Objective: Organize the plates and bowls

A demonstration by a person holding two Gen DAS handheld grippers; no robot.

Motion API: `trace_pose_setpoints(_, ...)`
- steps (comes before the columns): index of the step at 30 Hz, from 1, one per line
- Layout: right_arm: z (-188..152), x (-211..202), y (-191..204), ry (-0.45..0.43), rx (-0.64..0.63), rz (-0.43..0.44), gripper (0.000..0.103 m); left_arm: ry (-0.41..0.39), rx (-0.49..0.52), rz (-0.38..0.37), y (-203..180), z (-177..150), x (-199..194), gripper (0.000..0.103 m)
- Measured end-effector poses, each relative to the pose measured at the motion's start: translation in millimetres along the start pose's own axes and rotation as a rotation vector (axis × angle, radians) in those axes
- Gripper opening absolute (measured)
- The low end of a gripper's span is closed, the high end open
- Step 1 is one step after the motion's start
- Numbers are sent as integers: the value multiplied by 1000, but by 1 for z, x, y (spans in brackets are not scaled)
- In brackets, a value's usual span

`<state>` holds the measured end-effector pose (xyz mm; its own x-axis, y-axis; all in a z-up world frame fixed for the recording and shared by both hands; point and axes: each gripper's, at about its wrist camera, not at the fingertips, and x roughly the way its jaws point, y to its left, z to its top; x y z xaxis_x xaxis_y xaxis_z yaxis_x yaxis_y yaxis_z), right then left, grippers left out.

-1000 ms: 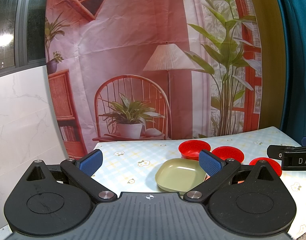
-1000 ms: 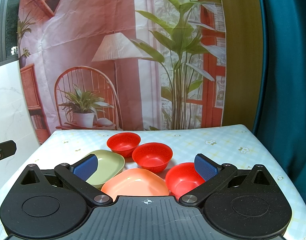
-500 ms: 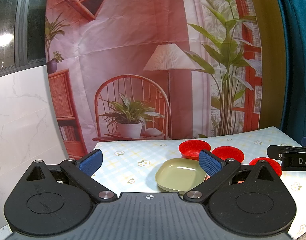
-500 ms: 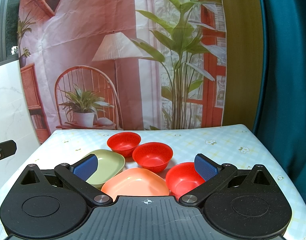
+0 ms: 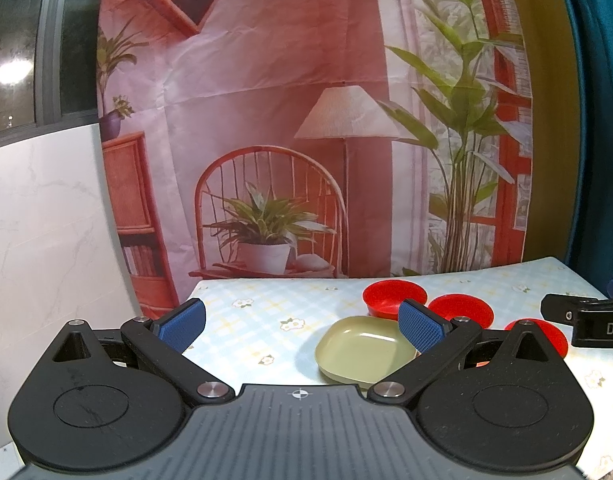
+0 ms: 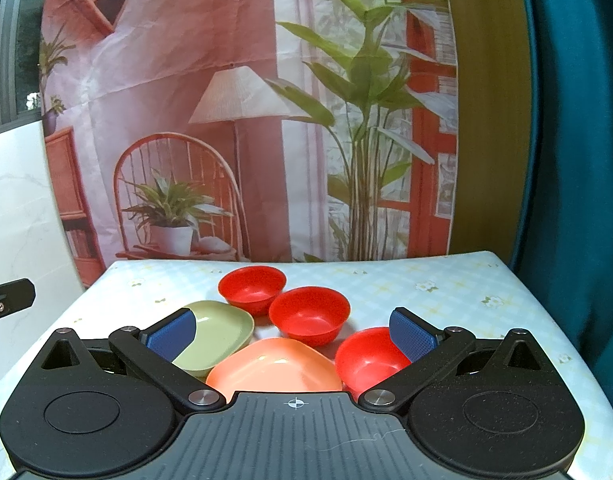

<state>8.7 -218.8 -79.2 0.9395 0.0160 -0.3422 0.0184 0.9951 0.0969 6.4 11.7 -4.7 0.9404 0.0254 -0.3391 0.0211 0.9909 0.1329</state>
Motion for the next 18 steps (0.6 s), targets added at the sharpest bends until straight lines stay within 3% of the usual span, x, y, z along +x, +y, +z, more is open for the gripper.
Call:
trace_pose_setpoints(10,0,15,-6,-39,25,104,103,52,4,43,8,-1,20,103)
trace_pose_setpoints(18,-10,55,20,58,-88,169,103,143,19,44,14,-20,54,103)
